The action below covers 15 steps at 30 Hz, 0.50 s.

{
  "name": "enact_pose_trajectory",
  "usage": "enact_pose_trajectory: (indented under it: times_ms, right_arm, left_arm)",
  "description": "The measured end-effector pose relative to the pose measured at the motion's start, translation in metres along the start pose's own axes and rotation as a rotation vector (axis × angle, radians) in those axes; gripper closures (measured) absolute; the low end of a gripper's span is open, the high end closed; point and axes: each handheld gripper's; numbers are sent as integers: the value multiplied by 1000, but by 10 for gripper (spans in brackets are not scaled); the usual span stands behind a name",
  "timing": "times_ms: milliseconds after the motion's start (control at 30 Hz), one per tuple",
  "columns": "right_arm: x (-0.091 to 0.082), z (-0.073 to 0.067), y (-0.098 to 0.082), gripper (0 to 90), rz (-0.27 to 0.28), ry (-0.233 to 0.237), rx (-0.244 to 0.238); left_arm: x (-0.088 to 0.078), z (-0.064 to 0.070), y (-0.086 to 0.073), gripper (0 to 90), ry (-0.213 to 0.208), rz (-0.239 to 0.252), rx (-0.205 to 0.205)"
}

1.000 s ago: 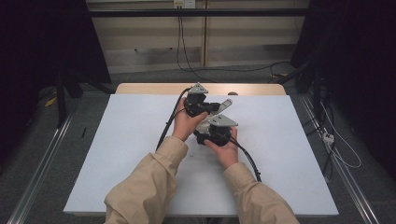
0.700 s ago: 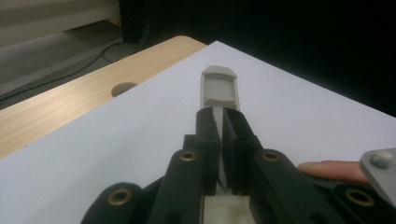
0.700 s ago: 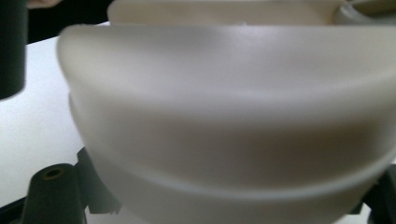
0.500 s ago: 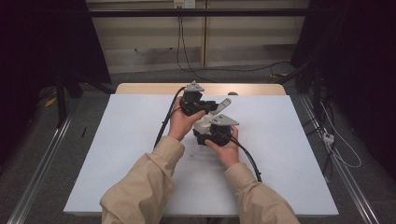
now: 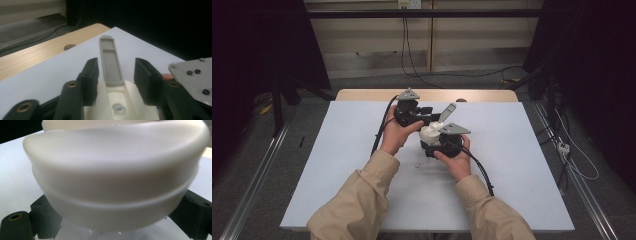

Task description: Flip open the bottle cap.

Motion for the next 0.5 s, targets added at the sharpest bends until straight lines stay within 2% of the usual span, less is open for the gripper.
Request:
enact_pose_trajectory:
  times_ms: [67,233,400,500]
  right_arm:
    - [-2,-1,0,83,-8,4,2]
    - [-5,1,-1,77,-13,18,0]
    - [-8,-1,-4,77,-18,35,-6]
    - [-11,-1,-6,75,-19,44,-10]
  left_arm:
    - [-5,-1,-2,468,4,3,-8]
    - [-13,1,-8,394,11,2,12]
    - [-20,3,-16,324,2,-2,8]
    - [-24,4,-20,292,9,-5,26]
Point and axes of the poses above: each handheld gripper's, and its own axes: x roughly forward along the jaws, y roughly out of its top, z roughly to its right, and after that the axes turned 9 degrees about -z, right-handed
